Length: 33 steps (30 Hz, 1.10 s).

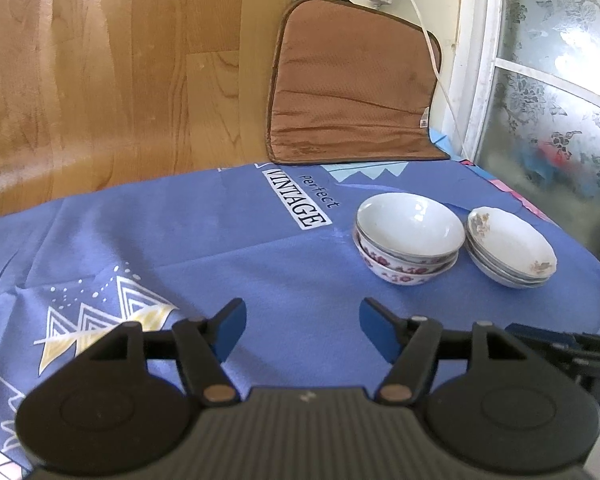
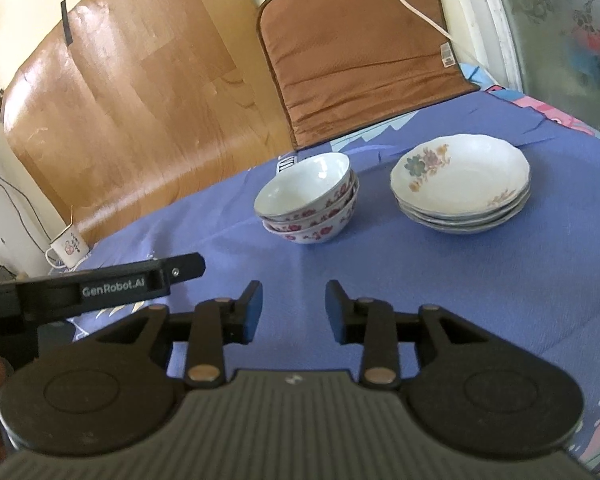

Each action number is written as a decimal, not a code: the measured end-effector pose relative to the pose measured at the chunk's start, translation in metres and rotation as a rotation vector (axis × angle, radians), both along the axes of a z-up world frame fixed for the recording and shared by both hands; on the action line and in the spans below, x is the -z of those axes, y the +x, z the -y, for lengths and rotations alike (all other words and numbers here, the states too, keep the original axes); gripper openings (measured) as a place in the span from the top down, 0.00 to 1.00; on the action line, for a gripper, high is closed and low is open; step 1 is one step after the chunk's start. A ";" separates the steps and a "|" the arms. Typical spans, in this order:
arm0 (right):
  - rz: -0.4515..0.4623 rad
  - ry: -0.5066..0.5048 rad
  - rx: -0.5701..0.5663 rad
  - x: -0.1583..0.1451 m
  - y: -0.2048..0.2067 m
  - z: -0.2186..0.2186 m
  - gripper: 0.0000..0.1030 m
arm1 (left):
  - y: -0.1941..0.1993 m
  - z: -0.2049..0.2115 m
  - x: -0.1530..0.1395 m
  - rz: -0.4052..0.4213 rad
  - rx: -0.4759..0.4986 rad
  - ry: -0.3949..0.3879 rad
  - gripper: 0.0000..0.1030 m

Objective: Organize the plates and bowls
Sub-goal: 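Move the right tool to the bowl stack and grasp its rim, then lift the bowl stack with the right tool and carry it over the plate stack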

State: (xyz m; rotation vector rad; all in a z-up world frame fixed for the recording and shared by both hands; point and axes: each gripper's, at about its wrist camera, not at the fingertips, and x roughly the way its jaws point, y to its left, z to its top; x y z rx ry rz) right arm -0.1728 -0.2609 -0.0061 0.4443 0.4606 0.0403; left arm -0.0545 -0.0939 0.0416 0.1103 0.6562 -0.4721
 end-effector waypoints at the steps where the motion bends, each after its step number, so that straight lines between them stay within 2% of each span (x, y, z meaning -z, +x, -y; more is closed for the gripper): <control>1: 0.000 0.002 0.002 0.000 0.000 0.001 0.63 | 0.000 -0.001 0.000 0.000 -0.001 0.000 0.37; 12: -0.040 0.058 0.006 0.005 0.008 0.011 0.61 | 0.009 -0.002 0.007 -0.017 -0.013 0.010 0.35; 13: -0.043 0.068 0.005 0.005 0.010 0.014 0.59 | 0.011 -0.003 0.007 -0.022 -0.012 0.006 0.33; 15: -0.048 0.105 0.010 0.004 0.013 0.022 0.52 | 0.015 -0.005 0.005 -0.029 -0.004 -0.011 0.22; 16: -0.049 0.124 0.012 0.003 0.014 0.025 0.52 | 0.017 -0.006 0.003 -0.028 -0.001 -0.025 0.16; 20: -0.076 0.203 0.013 -0.001 0.027 0.042 0.52 | 0.029 -0.007 -0.008 -0.039 0.017 -0.066 0.14; 27: -0.130 0.271 -0.020 -0.012 0.062 0.055 0.52 | 0.070 0.012 -0.016 -0.162 0.081 -0.148 0.14; 33: -0.170 0.205 -0.018 -0.018 0.089 0.056 0.52 | 0.099 0.028 -0.004 -0.265 0.082 -0.180 0.15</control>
